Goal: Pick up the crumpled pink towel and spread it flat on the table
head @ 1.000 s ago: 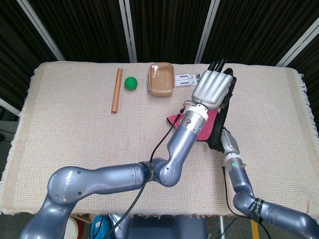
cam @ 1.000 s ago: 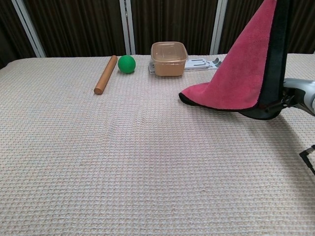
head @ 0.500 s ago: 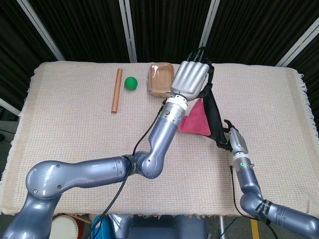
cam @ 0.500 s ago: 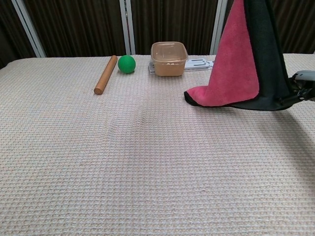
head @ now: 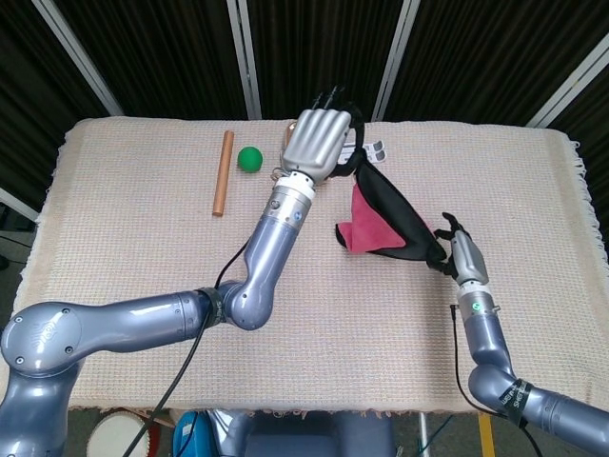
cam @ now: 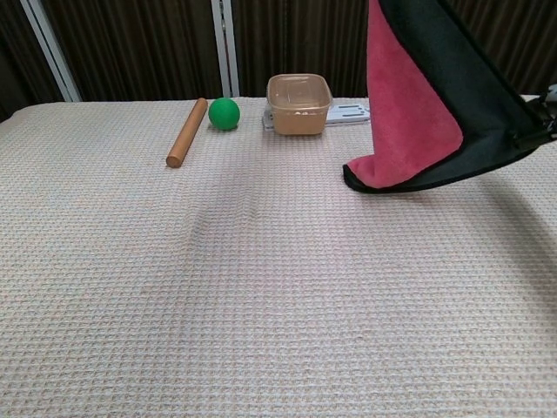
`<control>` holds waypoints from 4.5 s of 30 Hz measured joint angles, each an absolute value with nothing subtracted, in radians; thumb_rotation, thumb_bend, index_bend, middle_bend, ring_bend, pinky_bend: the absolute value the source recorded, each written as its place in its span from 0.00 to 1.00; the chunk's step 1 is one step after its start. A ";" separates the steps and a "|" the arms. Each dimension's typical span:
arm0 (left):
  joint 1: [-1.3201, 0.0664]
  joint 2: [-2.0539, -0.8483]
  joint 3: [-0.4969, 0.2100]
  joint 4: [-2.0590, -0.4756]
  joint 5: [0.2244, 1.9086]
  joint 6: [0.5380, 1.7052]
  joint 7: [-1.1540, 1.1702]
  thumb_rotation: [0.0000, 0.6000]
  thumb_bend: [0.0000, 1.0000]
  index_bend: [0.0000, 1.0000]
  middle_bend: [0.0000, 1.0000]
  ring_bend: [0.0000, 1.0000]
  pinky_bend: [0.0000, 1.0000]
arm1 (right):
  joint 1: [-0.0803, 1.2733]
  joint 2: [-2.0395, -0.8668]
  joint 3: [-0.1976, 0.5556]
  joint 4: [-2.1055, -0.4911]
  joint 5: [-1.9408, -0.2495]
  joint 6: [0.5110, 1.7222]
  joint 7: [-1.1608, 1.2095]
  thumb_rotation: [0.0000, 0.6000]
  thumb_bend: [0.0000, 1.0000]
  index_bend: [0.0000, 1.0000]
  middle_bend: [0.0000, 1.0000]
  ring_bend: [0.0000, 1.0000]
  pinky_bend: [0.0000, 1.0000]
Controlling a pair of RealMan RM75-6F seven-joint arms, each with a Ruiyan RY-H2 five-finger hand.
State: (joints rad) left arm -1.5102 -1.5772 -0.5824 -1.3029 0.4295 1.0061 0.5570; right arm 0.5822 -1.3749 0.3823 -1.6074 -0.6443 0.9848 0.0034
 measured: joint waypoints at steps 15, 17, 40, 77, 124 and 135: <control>-1.335 -1.465 -0.547 -1.457 0.508 1.033 0.421 1.00 0.54 0.61 0.28 0.02 0.10 | 0.649 -1.300 0.476 -1.728 -0.668 1.078 -0.097 1.00 0.61 0.67 0.10 0.00 0.00; -1.309 -1.453 -0.541 -1.472 0.517 1.033 0.395 1.00 0.54 0.61 0.28 0.02 0.10 | 0.663 -1.297 0.484 -1.741 -0.663 1.093 -0.123 1.00 0.61 0.67 0.10 0.00 0.00; -1.150 -1.510 -0.473 -1.349 0.663 1.012 0.131 1.00 0.54 0.61 0.29 0.02 0.10 | 0.868 -1.410 0.571 -1.548 -0.570 1.168 -0.290 1.00 0.61 0.67 0.10 0.00 0.00; -0.738 -1.473 -0.139 -1.853 1.014 1.211 -0.031 1.00 0.54 0.61 0.29 0.02 0.10 | 0.530 -1.395 0.183 -1.757 -0.883 1.202 -0.136 1.00 0.61 0.67 0.10 0.00 0.00; -0.498 -1.427 0.037 -1.929 1.324 1.255 -0.104 1.00 0.54 0.61 0.29 0.02 0.10 | 0.326 -1.497 0.003 -1.801 -1.142 1.293 -0.147 1.00 0.61 0.67 0.10 0.00 0.00; -0.479 -1.459 0.050 -1.928 1.331 1.224 -0.076 1.00 0.54 0.61 0.29 0.02 0.10 | 0.307 -1.527 -0.005 -1.779 -1.153 1.277 -0.156 1.00 0.61 0.67 0.10 0.00 0.00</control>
State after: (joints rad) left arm -0.4793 -1.4585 0.0496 -1.9283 1.3313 1.2238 -0.0758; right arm 0.3065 -1.5274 -0.0048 -1.7794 -1.1531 1.2770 -0.1559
